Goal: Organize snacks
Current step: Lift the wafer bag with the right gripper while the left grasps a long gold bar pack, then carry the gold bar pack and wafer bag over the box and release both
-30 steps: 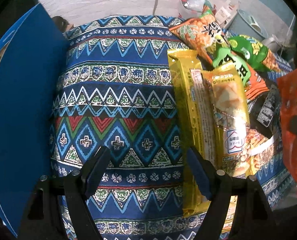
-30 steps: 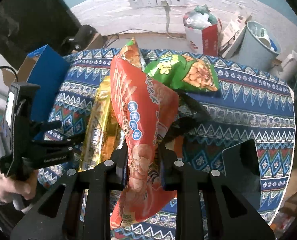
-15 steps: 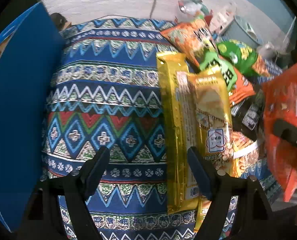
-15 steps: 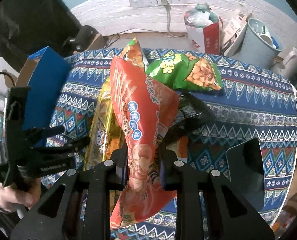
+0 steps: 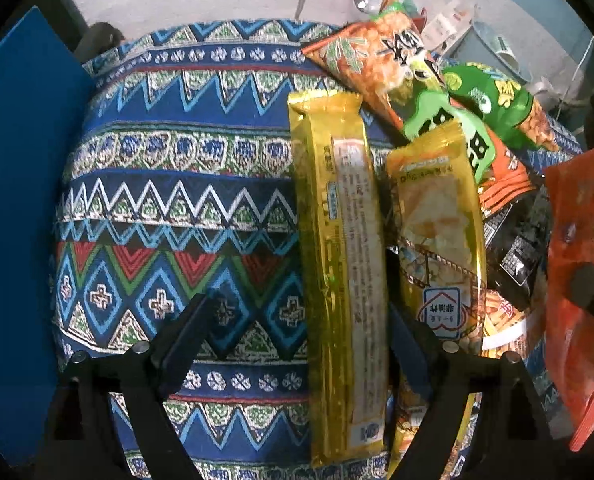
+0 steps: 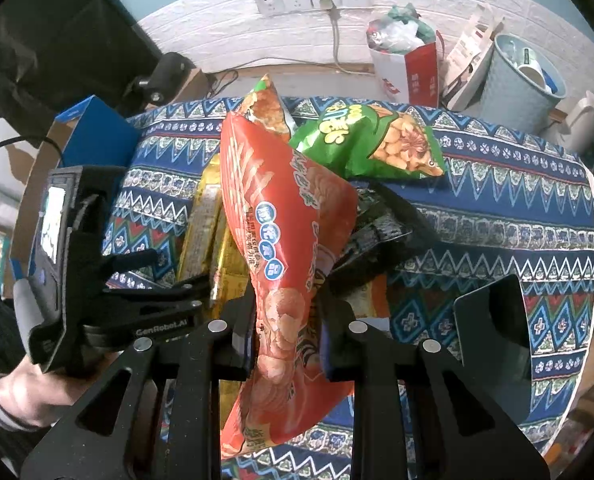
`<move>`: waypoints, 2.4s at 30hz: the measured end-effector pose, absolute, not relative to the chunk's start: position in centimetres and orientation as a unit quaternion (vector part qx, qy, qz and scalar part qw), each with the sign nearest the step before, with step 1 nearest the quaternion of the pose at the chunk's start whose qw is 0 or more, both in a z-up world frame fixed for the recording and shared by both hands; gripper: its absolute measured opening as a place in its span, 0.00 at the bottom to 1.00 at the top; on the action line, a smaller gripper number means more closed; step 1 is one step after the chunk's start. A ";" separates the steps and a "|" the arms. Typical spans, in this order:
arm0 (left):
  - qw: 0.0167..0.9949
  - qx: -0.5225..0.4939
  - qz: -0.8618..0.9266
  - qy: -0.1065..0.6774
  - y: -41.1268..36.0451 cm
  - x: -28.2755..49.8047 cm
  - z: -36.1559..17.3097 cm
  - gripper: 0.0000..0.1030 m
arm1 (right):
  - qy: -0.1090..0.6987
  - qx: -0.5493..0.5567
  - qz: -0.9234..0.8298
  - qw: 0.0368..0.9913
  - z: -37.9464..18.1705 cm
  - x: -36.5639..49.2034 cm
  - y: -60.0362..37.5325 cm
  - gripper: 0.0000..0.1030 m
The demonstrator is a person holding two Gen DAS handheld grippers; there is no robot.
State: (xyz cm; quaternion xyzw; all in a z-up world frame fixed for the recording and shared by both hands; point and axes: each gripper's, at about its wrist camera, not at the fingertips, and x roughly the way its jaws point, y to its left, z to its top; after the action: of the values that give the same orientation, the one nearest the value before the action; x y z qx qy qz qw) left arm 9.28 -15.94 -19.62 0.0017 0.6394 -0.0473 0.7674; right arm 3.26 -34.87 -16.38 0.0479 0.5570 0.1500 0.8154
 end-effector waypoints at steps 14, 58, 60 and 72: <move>0.774 0.038 -0.074 0.628 -15.0 7.7 -18.1 0.28 | 0.558 0.028 0.152 0.815 -16.8 2.6 -33.8 0.22; 0.893 -0.017 -0.062 0.445 1.5 1.4 -0.7 0.28 | 0.472 -0.004 0.251 0.845 -8.8 3.3 -18.8 0.22; 0.897 -0.020 -0.049 0.440 2.8 1.5 -0.6 0.28 | 0.471 -0.007 0.257 0.844 -8.7 3.6 -17.5 0.22; 0.893 -0.070 0.041 0.443 13.0 1.5 -2.9 0.28 | 0.457 -0.028 0.322 0.829 -7.5 5.1 -7.4 0.22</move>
State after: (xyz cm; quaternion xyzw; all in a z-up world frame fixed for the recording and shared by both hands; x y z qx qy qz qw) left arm 1.48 12.96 -2.86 -0.0700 0.4432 0.0410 0.8927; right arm 5.07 -7.37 -7.49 -0.0281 0.4572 0.3217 0.8287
